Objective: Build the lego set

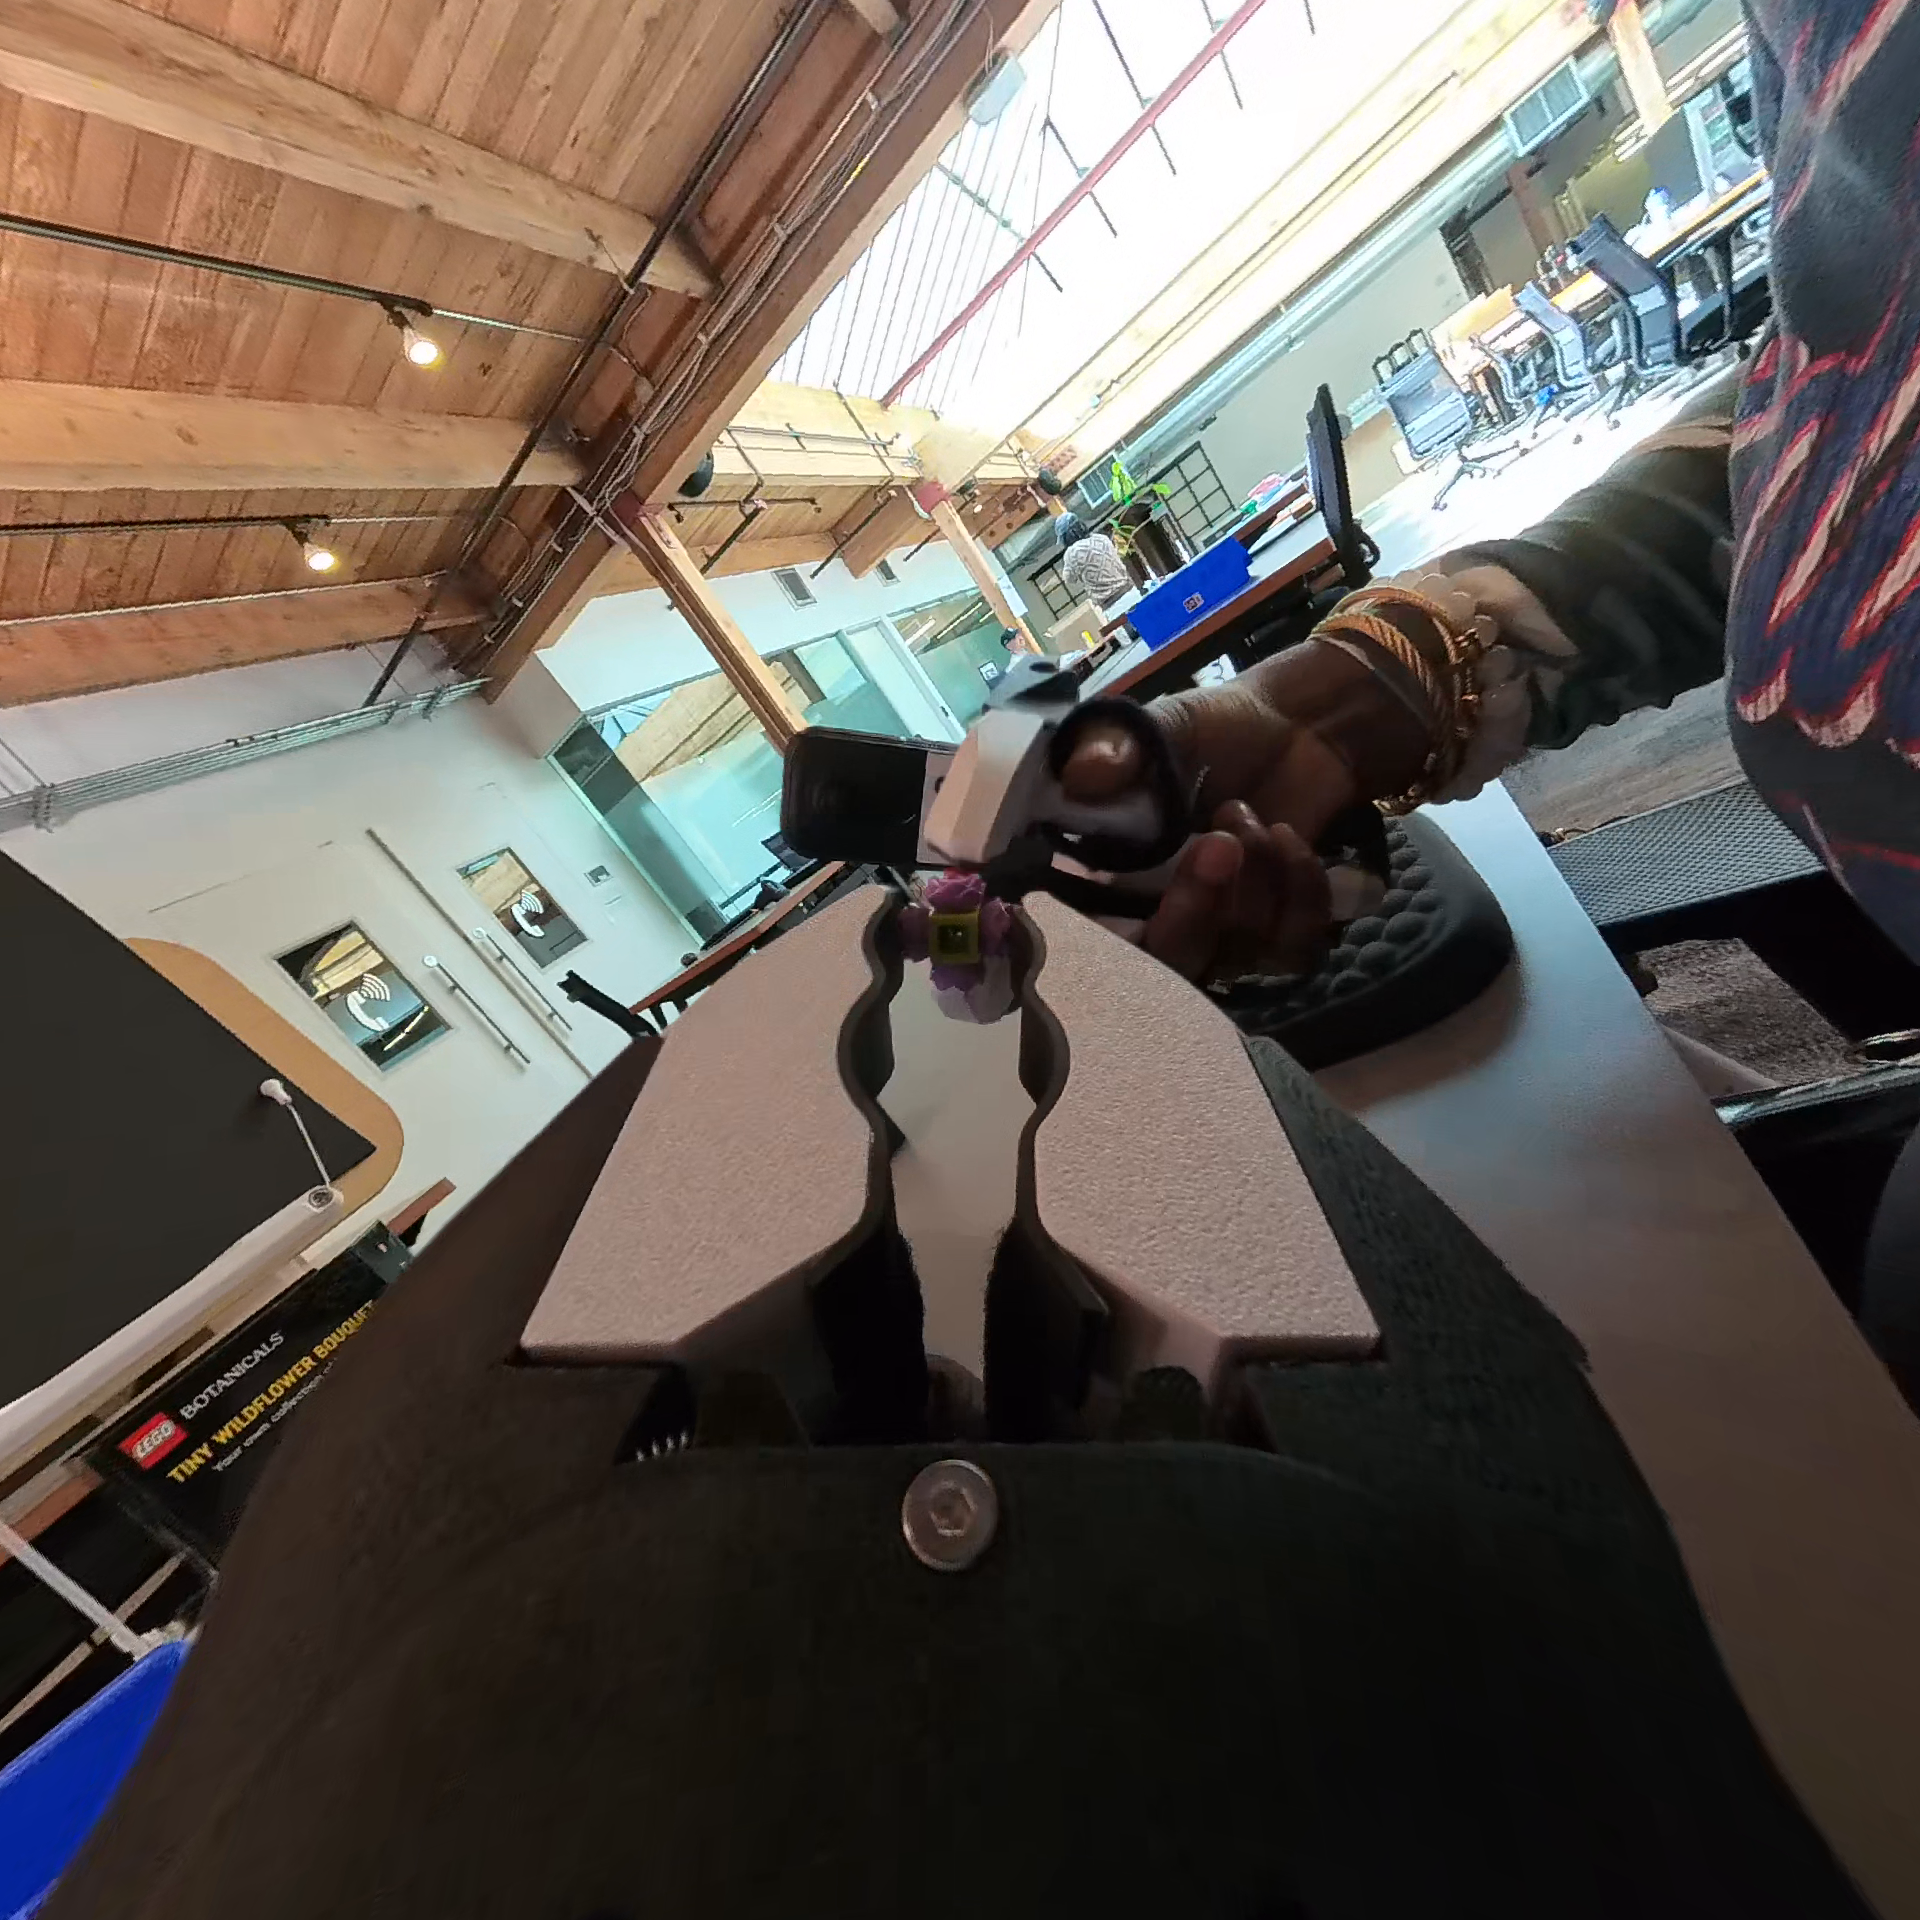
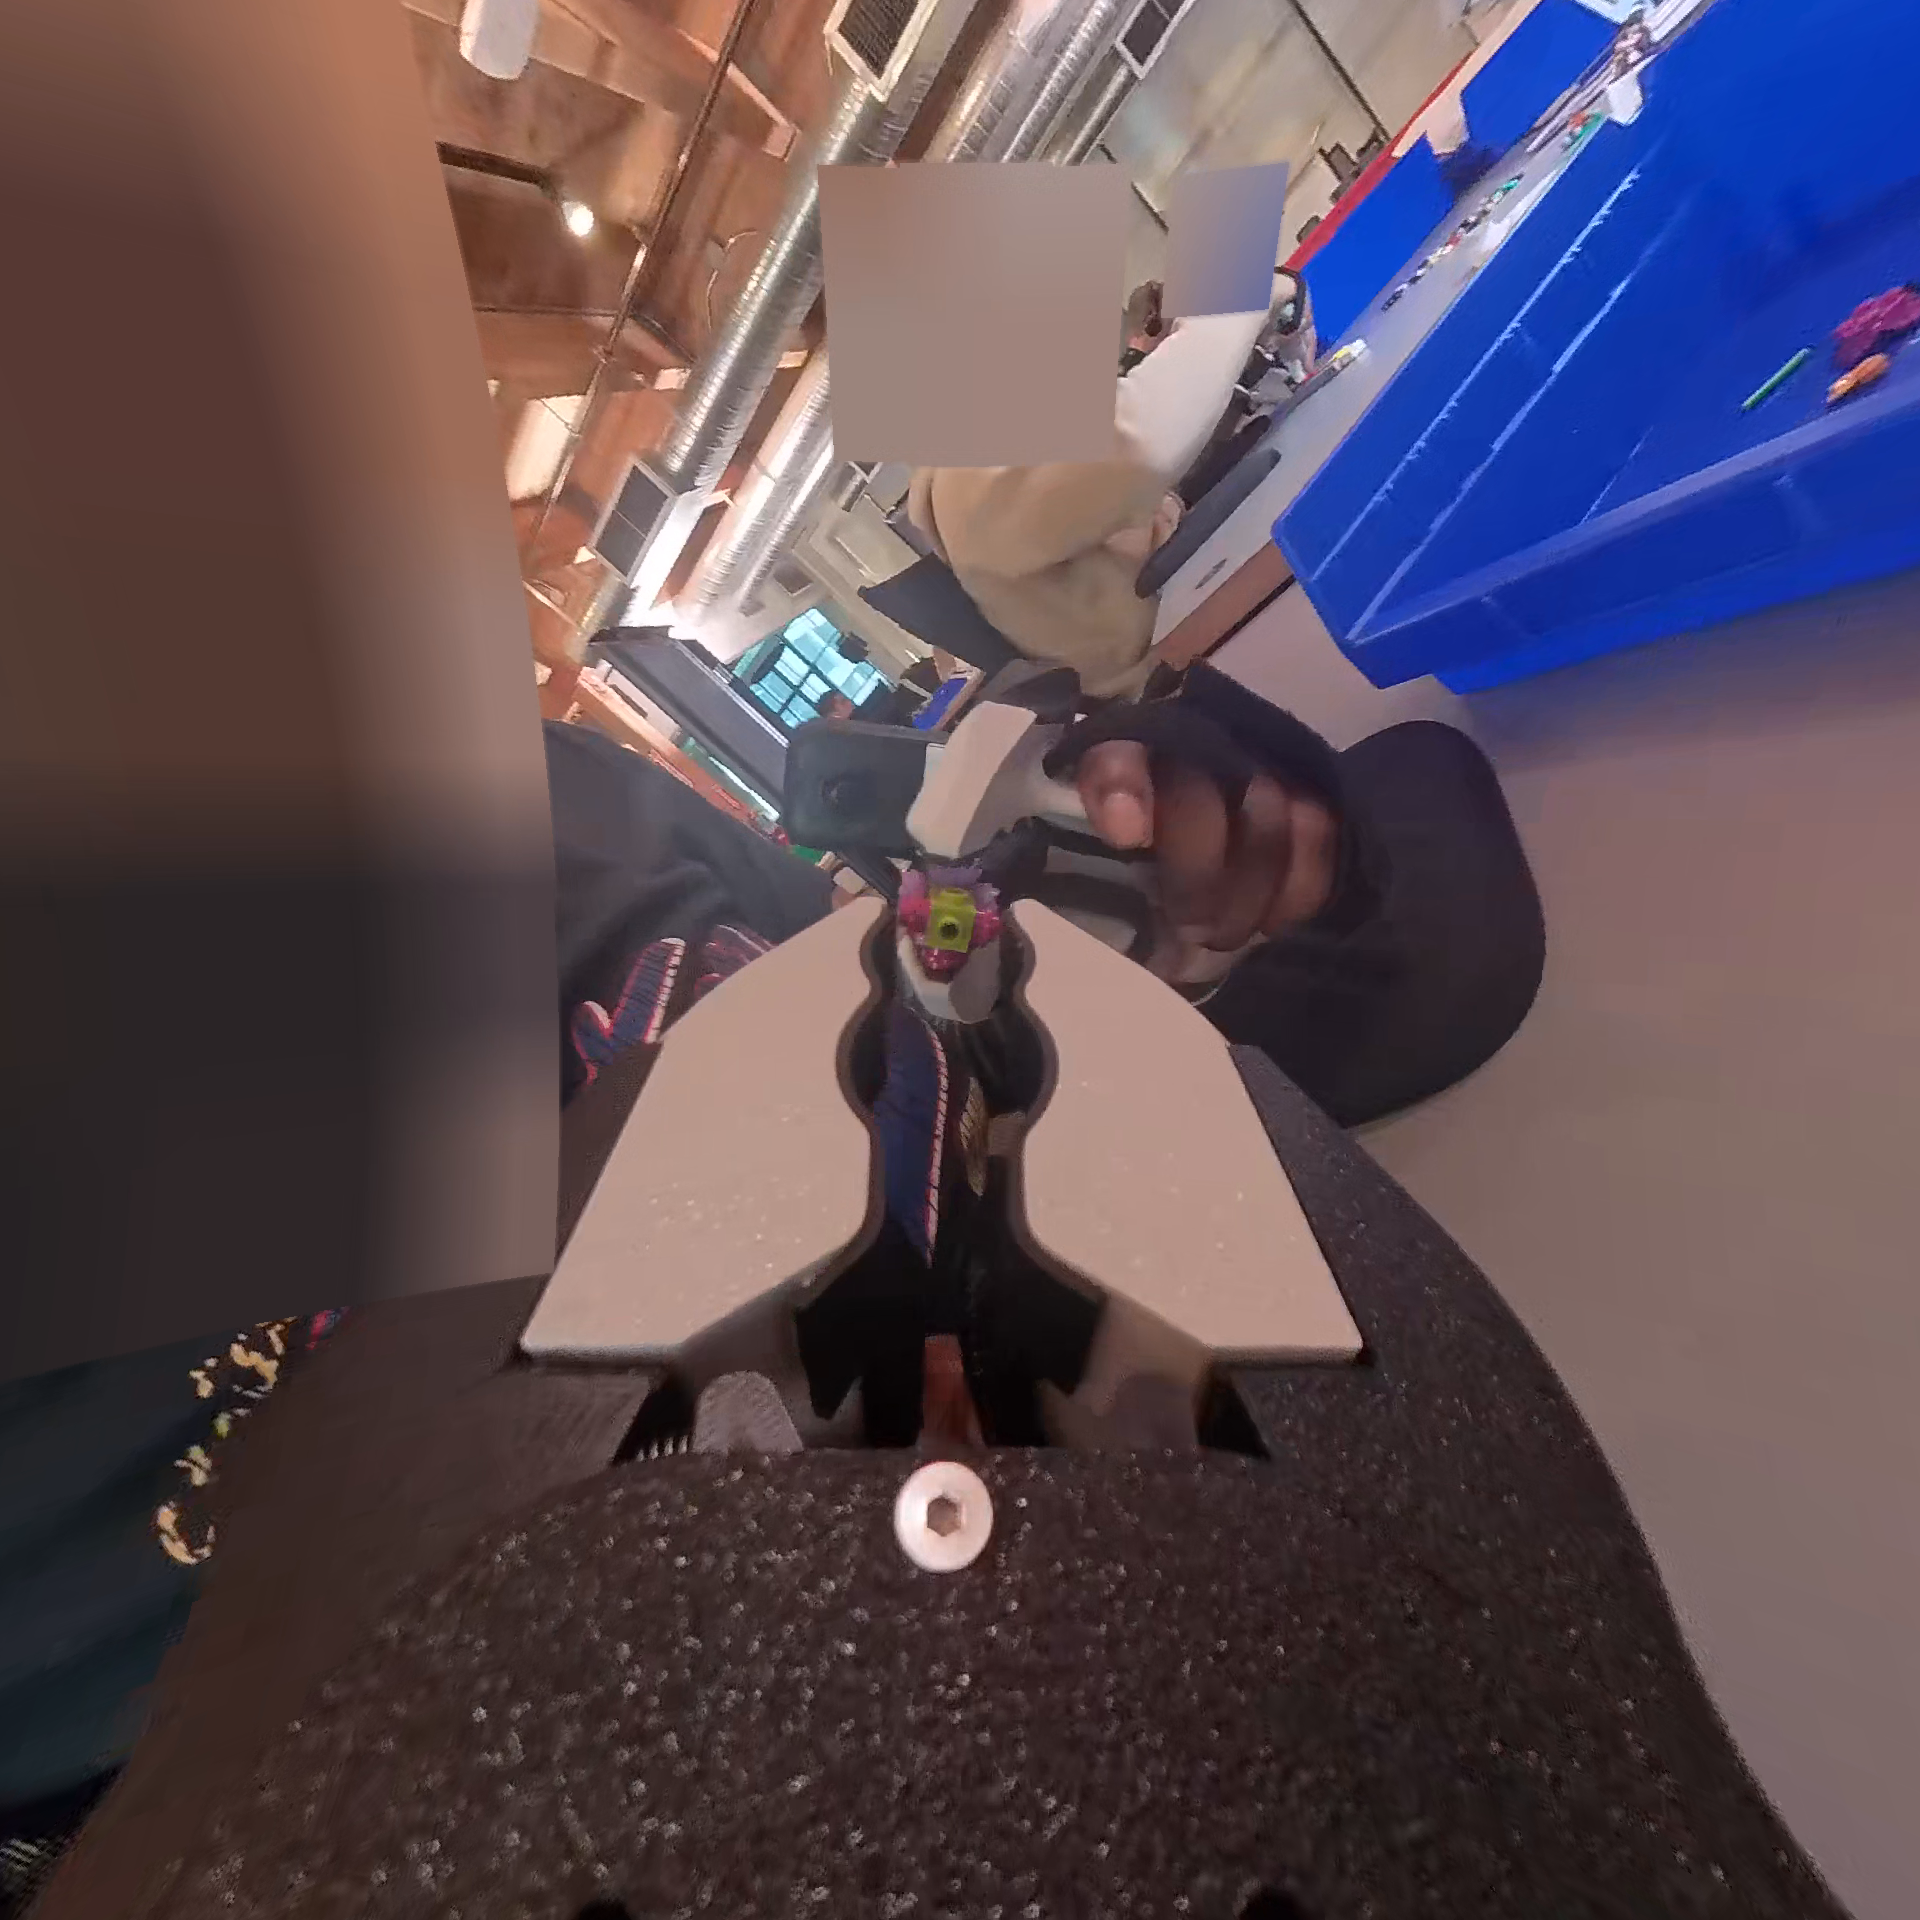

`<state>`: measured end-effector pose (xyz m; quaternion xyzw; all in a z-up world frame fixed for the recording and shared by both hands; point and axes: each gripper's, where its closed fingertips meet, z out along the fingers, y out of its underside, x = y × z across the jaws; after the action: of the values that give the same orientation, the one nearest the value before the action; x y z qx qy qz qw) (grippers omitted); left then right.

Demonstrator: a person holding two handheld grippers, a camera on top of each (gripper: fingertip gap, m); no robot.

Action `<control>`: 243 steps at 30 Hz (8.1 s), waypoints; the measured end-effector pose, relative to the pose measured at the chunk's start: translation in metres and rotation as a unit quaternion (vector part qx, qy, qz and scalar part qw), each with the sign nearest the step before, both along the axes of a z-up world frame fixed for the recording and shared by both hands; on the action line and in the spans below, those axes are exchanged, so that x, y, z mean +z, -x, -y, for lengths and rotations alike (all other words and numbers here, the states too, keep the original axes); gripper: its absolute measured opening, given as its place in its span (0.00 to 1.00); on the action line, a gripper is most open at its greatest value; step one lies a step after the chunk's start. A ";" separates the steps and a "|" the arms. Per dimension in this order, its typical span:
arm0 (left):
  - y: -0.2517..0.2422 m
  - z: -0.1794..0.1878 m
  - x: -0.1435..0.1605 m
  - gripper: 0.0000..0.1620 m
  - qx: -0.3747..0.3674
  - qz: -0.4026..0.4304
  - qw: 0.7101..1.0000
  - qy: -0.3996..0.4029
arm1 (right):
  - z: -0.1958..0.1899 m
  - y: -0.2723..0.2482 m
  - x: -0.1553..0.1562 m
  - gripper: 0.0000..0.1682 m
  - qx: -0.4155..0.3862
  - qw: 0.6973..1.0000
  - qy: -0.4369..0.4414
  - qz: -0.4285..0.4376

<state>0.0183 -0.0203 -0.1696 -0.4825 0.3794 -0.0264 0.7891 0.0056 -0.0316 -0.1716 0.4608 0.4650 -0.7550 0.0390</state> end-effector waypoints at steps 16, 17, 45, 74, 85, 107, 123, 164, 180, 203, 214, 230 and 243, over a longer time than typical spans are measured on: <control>0.006 -0.010 0.002 0.26 -0.141 0.234 0.932 0.240 | -0.022 -0.009 0.010 0.11 -0.162 0.859 -0.405 -0.266; 0.002 -0.009 0.001 0.26 -0.147 0.223 0.933 0.240 | -0.021 -0.009 0.010 0.11 -0.160 0.863 -0.398 -0.267; -0.008 -0.021 -0.026 0.11 -0.069 0.112 0.958 0.254 | -0.095 -0.053 -0.116 0.04 0.018 0.792 -0.595 0.132; -0.010 -0.022 -0.033 0.11 -0.058 0.090 0.960 0.260 | -0.055 -0.023 -0.021 0.02 -0.012 0.871 -0.491 -0.036; -0.017 -0.030 -0.049 0.12 0.007 0.018 0.966 0.259 | -0.039 -0.027 -0.037 0.02 0.014 0.806 -0.591 0.007; -0.017 -0.018 -0.032 0.11 0.052 -0.057 0.990 0.116 | -0.029 -0.025 -0.031 0.03 -0.020 0.776 -0.631 -0.022; -0.022 0.005 -0.004 0.11 -0.040 0.010 0.998 0.054 | -0.004 -0.026 -0.008 0.03 -0.006 0.829 -0.548 -0.116; 0.002 -0.001 0.012 0.26 -0.096 0.201 0.964 0.146 | -0.014 -0.006 0.015 0.11 -0.117 0.973 -0.106 -0.167; -0.009 0.001 0.002 0.12 -0.134 0.198 0.947 0.215 | -0.008 -0.016 0.008 0.11 -0.193 0.872 -0.382 -0.235; 0.003 0.010 -0.008 0.11 -0.007 -0.036 0.999 0.033 | 0.003 -0.006 -0.013 0.19 -0.076 0.997 0.020 0.002; 0.002 0.001 -0.017 0.16 -0.035 0.062 0.985 0.160 | -0.004 -0.006 -0.009 0.11 -0.114 0.991 -0.050 -0.055; -0.009 0.006 -0.006 0.19 -0.180 0.230 0.906 0.306 | 0.002 -0.016 -0.001 0.11 -0.146 0.890 -0.389 -0.187; -0.014 0.015 -0.009 0.11 -0.188 0.190 0.920 0.288 | 0.008 -0.019 -0.006 0.11 -0.128 0.880 -0.414 -0.193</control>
<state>0.0325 -0.0357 -0.1782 -0.5944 0.2823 -0.3737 0.6537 0.0244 -0.0399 -0.1778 0.3357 0.6705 -0.5658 -0.3430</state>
